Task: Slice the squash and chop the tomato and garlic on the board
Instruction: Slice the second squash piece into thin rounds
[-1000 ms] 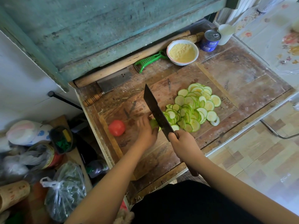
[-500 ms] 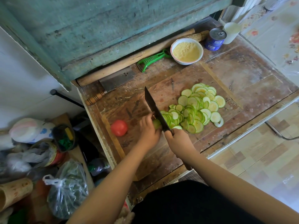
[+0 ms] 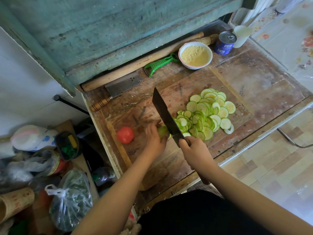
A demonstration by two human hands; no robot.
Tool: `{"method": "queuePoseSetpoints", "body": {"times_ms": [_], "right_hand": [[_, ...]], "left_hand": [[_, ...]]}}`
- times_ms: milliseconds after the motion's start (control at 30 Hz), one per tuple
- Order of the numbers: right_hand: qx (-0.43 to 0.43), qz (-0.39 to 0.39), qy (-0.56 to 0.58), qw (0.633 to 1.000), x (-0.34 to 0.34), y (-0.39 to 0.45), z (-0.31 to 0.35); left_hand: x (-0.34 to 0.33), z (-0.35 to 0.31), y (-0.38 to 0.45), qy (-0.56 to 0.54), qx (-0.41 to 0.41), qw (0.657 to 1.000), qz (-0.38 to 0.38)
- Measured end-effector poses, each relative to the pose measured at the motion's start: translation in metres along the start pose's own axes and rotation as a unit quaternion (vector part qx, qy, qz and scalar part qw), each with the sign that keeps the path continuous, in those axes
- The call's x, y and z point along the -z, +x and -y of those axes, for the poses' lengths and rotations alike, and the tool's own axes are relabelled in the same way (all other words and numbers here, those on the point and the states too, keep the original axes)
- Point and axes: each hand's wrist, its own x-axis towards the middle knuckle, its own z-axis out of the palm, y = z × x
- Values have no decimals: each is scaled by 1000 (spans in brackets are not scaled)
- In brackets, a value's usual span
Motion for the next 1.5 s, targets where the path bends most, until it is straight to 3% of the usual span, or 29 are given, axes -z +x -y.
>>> {"method": "queuePoseSetpoints", "body": {"times_ms": [300,567,833,1133,1500], "right_hand": [[4,0,26,1000,-1,-3,-4],[11,-2,17,1000,-2,-7,-5],[8,6,20,1000,-2,-9,-4],[24,3,14,1000,1,-13,-3],[7,10,15,1000,0,-12,0]], "left_hand": [[2,3,-2,0,19,1000,3],[13,4,-8,-83,114,990,-21],[18,8,-7,-116,121,986,-1],[21,5,-9,-219,205,953,-28],[23,-2,-6,-225,231,946,-27]]}}
